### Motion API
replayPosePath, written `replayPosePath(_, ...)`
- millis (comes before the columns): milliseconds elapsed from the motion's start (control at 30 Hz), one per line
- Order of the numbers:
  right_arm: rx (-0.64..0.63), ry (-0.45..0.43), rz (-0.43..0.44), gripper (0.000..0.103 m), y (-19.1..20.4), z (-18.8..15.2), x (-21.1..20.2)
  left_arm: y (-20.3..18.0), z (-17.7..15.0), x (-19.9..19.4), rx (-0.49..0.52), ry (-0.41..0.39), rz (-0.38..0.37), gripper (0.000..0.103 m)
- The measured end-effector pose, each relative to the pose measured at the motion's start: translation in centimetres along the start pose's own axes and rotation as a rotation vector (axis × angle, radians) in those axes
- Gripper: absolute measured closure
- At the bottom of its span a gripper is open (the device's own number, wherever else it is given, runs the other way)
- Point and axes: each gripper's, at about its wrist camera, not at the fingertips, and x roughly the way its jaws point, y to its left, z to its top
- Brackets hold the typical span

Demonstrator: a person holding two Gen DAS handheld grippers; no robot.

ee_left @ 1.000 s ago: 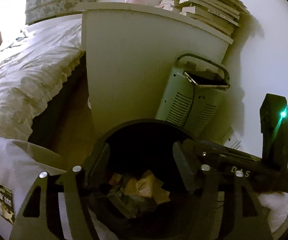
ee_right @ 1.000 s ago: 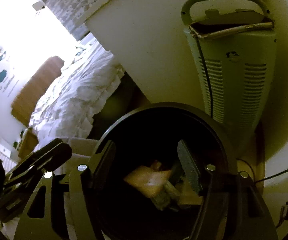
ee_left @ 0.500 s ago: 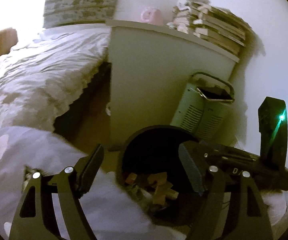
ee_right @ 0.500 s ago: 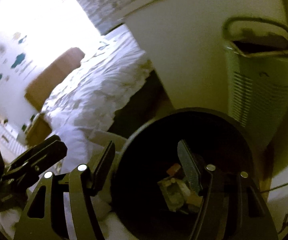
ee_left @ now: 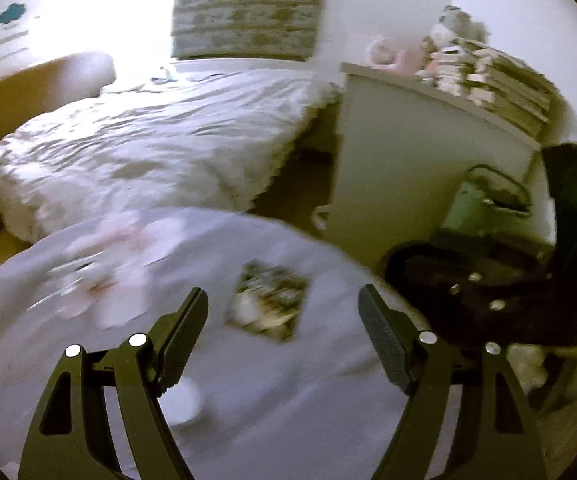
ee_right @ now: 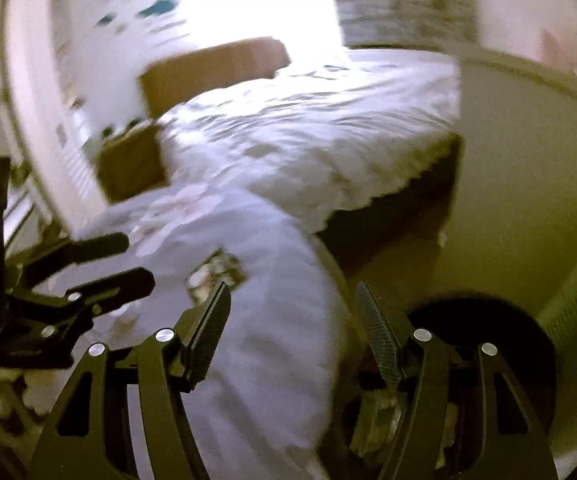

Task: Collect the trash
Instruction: 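Grasp the white round container with the left gripper while the right grasps the black snack packet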

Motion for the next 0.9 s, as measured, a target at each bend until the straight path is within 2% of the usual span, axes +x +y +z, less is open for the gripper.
replayPosePath(100,-0.098,0.030,0.015,0.038,2.3,0.5,1.5,2.5,-1.1,-0.5,-0.027,0.025,0.041,0.026)
replayPosePath(300,-0.225,0.104,0.027,0.038,5.1,1.0,4.5,4.8,-2.7,-1.2,-0.031,0.051,0.077,0.026)
replayPosePath(700,-0.401,0.266,0.024,0.038,7.7,1.5,11.3,5.0,-4.7,-0.1,0.023,0.142,0.090,0.027)
replayPosePath(900,-0.430,0.287,0.019,0.033,8.0,1.7,13.0,5.8,-5.2,0.6,0.019,0.176,0.105,0.040)
